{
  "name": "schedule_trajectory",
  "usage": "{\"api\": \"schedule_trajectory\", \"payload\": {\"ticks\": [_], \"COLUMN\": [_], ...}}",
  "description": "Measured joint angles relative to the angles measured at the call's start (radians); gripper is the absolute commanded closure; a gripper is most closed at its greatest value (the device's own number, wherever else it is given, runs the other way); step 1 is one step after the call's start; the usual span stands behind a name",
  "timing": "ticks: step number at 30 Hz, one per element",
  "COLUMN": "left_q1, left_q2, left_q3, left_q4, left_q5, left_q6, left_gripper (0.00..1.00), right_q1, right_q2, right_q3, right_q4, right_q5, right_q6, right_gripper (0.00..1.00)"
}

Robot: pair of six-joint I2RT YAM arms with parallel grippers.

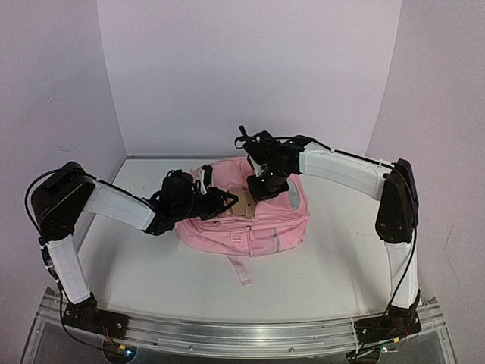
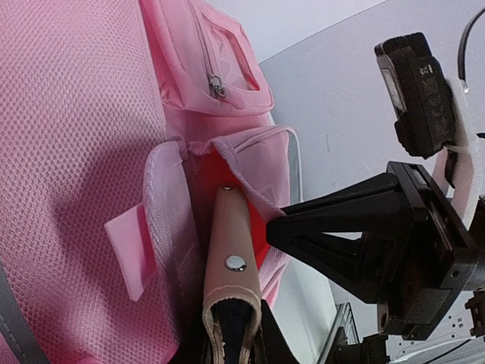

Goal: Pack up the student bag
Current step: Place the personal item in the student bag.

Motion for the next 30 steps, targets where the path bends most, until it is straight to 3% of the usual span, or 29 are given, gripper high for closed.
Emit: {"api": "schedule_trajectory", "payload": {"ticks": [14, 30], "left_q1": [0.023, 0.035], "left_q2": [0.107, 0.139], "left_q3": [0.119, 0.177], "left_q4": [-0.019, -0.066], "left_q5": [-0.005, -0.001], "left_q6": [-0.079, -0.003], "left_gripper": [1.00, 1.00], "right_q1": [-0.021, -0.037], "right_q2": [-0.005, -0.016], "right_q3": [0.000, 0.001], "right_q4": [0.003, -0.008], "right_q5": [-0.074, -0.127], "right_q6": [-0.004, -0.041], "right_gripper": [1.00, 1.00]}}
